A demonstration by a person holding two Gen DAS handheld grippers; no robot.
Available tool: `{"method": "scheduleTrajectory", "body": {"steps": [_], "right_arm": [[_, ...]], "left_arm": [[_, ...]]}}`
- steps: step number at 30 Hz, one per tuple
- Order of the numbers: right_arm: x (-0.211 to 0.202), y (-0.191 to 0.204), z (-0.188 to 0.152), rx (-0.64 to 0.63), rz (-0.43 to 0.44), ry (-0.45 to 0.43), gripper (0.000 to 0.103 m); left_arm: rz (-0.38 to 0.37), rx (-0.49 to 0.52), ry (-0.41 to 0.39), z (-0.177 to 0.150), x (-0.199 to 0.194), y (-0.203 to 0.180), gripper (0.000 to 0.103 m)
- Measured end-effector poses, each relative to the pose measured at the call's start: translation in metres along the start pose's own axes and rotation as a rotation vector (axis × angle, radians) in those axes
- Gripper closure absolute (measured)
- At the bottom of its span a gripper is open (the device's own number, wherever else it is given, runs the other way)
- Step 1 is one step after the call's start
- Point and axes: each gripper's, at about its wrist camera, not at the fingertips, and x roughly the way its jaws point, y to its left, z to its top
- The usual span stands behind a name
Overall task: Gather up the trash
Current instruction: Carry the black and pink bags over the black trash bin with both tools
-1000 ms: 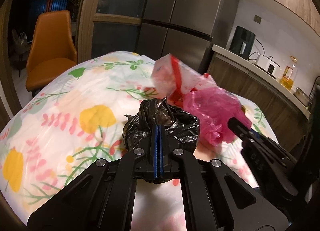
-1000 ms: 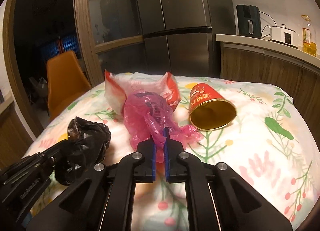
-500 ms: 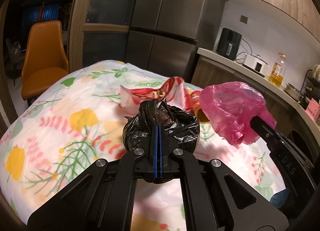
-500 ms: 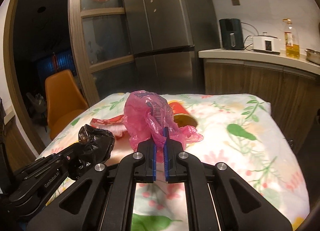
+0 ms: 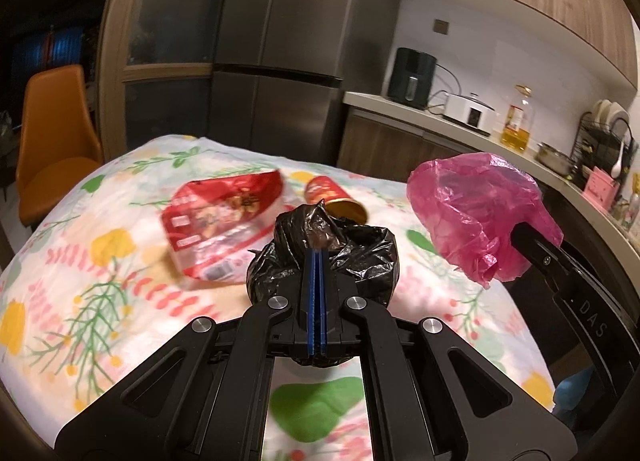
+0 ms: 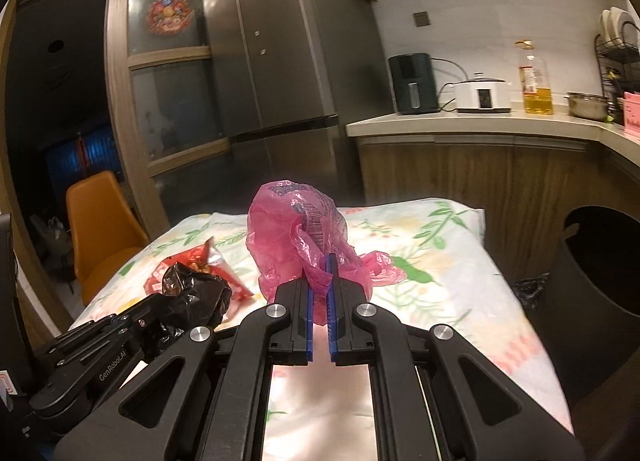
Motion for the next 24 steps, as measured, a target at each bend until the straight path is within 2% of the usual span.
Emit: {"method": "scheduleTrajectory", "body": {"steps": [11,24], "right_arm": [[-0.022,-0.038,0.005,0.034,-0.103,-0.04,0.097],[-0.059,-0.095,0.013,0.083,-0.252,-0.11,0.097]], "left_arm": [[-0.089,0.069,-0.001,0.001,0.007,-0.047,0.103],[-0.229,0.157,-0.021,0.008,0.014,-0.127,0.103]]}}
